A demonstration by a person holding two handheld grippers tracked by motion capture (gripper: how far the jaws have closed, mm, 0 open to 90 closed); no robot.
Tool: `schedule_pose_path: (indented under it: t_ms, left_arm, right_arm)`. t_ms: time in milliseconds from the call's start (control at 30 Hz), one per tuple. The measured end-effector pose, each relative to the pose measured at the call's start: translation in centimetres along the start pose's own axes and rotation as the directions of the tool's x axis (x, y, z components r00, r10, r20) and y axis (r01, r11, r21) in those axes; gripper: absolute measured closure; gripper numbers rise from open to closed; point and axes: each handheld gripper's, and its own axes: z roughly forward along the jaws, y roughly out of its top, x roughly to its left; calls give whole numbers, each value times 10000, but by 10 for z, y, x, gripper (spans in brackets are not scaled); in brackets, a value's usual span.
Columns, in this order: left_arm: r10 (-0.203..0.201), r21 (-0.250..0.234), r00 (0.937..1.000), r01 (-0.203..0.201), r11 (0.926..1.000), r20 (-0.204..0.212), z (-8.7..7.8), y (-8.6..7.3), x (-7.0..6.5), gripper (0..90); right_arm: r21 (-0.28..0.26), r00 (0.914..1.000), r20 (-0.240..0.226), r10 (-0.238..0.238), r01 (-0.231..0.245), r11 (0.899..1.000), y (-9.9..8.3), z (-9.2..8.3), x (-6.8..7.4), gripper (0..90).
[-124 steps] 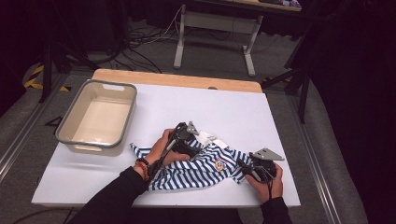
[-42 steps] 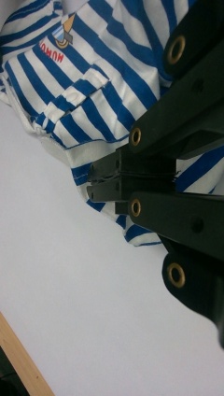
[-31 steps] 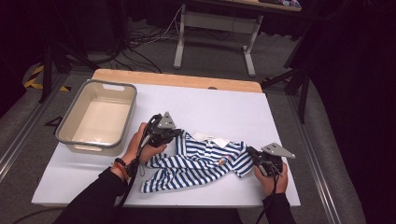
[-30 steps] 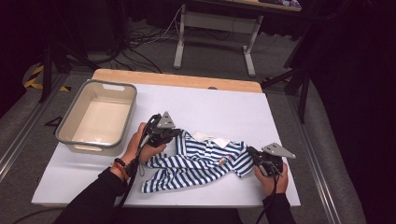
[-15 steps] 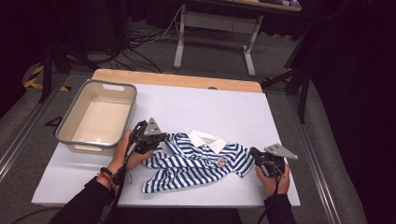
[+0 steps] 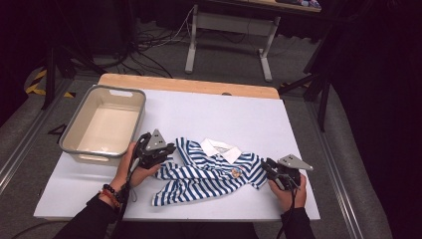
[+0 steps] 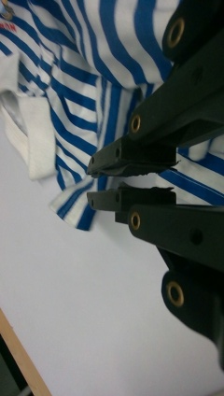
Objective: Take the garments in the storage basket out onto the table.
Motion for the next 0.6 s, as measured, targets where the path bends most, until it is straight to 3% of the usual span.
schedule_pose_path:
  t_ms: [133, 300, 333, 400, 500, 600]
  left_arm:
    - [78, -131, 9998, -80, 9999, -158, 7, 10, -3, 680]
    - [661, -246, 9974, -668, 9975, -294, 14, 30, -11, 570]
    - [603, -295, 9979, -610, 9977, -255, 16, 32, -12, 528]
    - [593, -151, 9982, -593, 9981, -15, 24, 39, -9, 456]
    - [635, 289, 9979, -638, 9975, 107, 47, 51, -2, 449]
    - [643, 604, 9978, -651, 9961, 142, 57, 53, 0, 451]
  right_arm:
    - [12, 10000, -20, -13, 13, 10000, 0, 2, 0, 589]
    - [-43, 9999, -98, -73, 72, 10000, 2, 3, -1, 511]
    - [-121, 9998, -148, -93, 91, 9999, 4, 4, -1, 503]
    - [-146, 9996, -292, 11, -15, 9999, 7, 6, -1, 474]
    - [-91, 9987, -425, -282, 279, 9996, 19, 16, 2, 459]
    - [-75, 9975, -620, -349, 345, 9994, 25, 23, 3, 454]
